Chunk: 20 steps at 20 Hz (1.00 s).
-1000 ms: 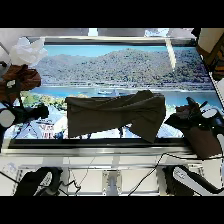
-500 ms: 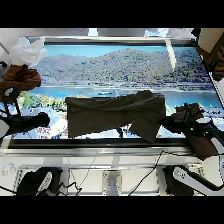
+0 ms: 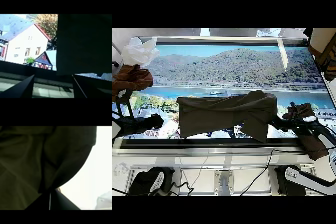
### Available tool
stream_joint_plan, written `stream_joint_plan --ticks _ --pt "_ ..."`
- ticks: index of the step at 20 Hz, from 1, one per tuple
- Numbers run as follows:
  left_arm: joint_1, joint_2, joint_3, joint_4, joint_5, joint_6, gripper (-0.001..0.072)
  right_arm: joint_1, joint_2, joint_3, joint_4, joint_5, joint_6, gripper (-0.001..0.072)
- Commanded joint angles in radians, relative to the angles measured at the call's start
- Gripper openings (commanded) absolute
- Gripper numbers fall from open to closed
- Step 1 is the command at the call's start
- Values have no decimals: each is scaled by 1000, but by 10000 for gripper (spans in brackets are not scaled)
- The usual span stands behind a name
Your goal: Fold the shirts.
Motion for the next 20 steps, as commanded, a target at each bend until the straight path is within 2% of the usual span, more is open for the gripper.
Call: stream_joint_plan --ticks 1,5,6,7,8,10,13,16,20 --pt "1 1 -8 8 -15 0 496 4 26 34 10 72 -13 33" --pt "0 1 -162 -2 -16 -32 497 5 101 55 -56 106 35 32" --pt "1 1 -211 -13 7 -40 522 4 119 55 -77 108 53 33" --pt "1 1 -258 -37 57 -42 620 5 131 55 -89 112 66 33" --pt "1 1 -297 -76 129 -49 640 5 140 55 -92 116 71 33" --pt "1 0 -358 -195 267 -60 640 5 150 55 -89 129 73 32" --pt "1 -24 -410 -323 337 -64 639 5 150 55 -87 138 77 33" --pt "1 -85 -430 -331 367 -64 639 5 150 55 -80 139 77 33" --pt "1 -166 -430 -337 478 -93 630 5 150 55 -74 140 77 33"
